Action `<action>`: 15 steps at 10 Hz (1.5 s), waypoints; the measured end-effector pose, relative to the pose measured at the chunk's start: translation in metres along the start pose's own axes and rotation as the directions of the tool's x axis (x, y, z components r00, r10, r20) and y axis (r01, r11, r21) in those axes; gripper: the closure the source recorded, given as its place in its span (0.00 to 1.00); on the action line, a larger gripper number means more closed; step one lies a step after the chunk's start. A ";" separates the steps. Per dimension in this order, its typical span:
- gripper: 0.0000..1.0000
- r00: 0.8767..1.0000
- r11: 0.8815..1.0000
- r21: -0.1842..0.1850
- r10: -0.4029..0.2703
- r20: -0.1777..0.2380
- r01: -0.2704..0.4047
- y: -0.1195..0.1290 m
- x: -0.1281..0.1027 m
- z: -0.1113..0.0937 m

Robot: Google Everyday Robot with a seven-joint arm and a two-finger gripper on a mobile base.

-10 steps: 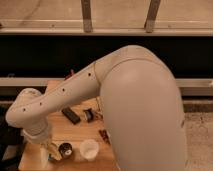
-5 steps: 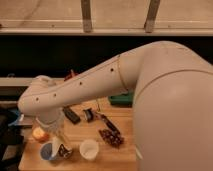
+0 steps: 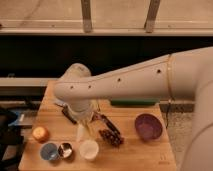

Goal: Place banana in purple bowl

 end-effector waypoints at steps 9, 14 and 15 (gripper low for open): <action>1.00 0.967 0.967 -0.011 0.255 0.024 -0.255 -0.104 0.040 -0.011; 1.00 0.942 0.942 -0.008 0.336 0.014 -0.336 -0.124 0.043 -0.004; 1.00 0.923 0.923 -0.006 0.386 0.008 -0.386 -0.145 0.047 0.002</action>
